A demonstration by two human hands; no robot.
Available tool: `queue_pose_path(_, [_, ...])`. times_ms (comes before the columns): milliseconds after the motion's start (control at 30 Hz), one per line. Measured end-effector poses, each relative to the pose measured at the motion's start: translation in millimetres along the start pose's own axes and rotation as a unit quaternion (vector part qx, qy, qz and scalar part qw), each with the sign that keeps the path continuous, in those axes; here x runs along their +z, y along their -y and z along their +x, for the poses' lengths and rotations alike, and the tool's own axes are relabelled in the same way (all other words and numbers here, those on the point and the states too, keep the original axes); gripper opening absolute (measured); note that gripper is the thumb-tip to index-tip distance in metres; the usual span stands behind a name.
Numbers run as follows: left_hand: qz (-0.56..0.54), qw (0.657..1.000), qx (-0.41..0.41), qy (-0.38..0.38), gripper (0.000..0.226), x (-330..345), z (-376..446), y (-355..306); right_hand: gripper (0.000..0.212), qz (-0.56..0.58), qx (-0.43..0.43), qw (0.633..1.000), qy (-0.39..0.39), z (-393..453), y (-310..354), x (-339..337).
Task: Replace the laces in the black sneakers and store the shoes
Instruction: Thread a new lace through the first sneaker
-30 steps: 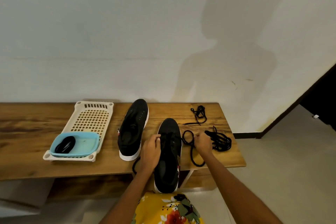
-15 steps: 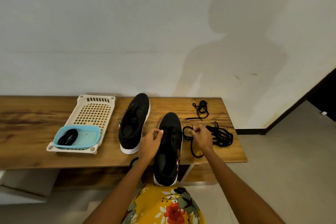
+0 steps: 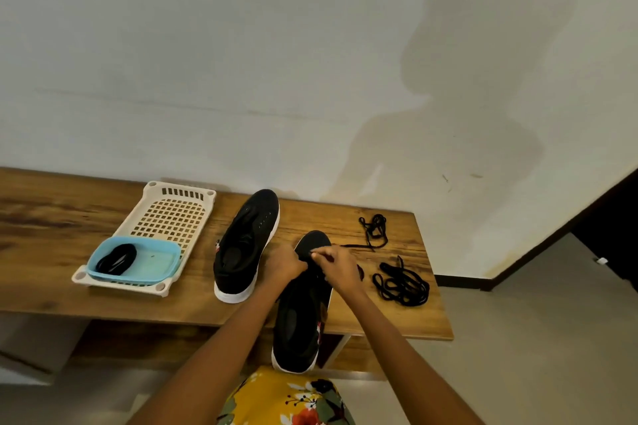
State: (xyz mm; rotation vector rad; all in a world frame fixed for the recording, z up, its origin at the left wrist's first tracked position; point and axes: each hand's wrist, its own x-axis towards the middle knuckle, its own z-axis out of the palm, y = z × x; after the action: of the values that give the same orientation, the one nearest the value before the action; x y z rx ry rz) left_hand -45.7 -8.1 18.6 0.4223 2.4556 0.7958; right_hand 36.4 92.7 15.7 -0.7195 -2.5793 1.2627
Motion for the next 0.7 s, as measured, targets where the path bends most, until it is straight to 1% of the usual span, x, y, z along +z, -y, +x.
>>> queue_pose_path(33, [-0.047, 0.999, -0.018, 0.010, 0.019, -2.3, 2.8, 4.9, 0.021, -0.022, 0.002, 1.000, 0.011, 0.4, -0.1, 3.1])
queue_pose_path(67, [-0.110, 0.992, -0.048, 0.027, 0.017, -4.7, 3.9, 9.9, 0.021, -0.050, 0.002, 0.998, 0.025, 0.9, -1.9, 6.5])
queue_pose_path(133, [-0.237, 0.964, -0.103, 0.065, 0.008, -9.7, -0.2, 17.7, 0.022, -0.113, 0.001, 0.992, 0.053, 0.4, -3.4, 11.0])
queue_pose_path(167, [-0.293, 0.945, -0.118, 0.087, 0.008, -12.0, -4.4, 20.6, 0.022, -0.135, 0.001, 0.989, 0.062, -0.3, -3.3, 13.4])
queue_pose_path(233, [-0.355, 0.919, -0.128, 0.116, 0.011, -14.2, -9.0, 27.8, 0.023, -0.161, 0.000, 0.985, 0.063, -0.7, -2.6, 17.3])
queue_pose_path(300, [-0.394, 0.900, -0.128, 0.136, 0.018, -14.0, -11.0, 34.6, 0.022, -0.180, 0.002, 0.982, 0.055, -0.5, -1.2, 20.3])
queue_pose_path(367, [-0.411, 0.891, -0.128, 0.143, 0.023, -13.0, -11.3, 38.3, 0.021, -0.194, 0.002, 0.979, 0.058, 0.5, 0.2, 21.8])
queue_pose_path(400, [-0.408, 0.893, -0.128, 0.142, 0.024, -11.8, -10.2, 39.6, 0.021, -0.202, -0.001, 0.978, 0.061, 1.5, 0.9, 22.8])
queue_pose_path(533, [-0.382, 0.907, -0.117, 0.136, 0.025, -11.7, -10.6, 38.6, 0.022, -0.229, -0.013, 0.971, 0.067, 3.4, 4.5, 24.6])
queue_pose_path(700, [-0.361, 0.916, -0.096, 0.148, 0.023, -14.1, -11.8, 37.2, 0.022, -0.208, -0.013, 0.976, 0.066, 2.5, -1.5, 24.2])
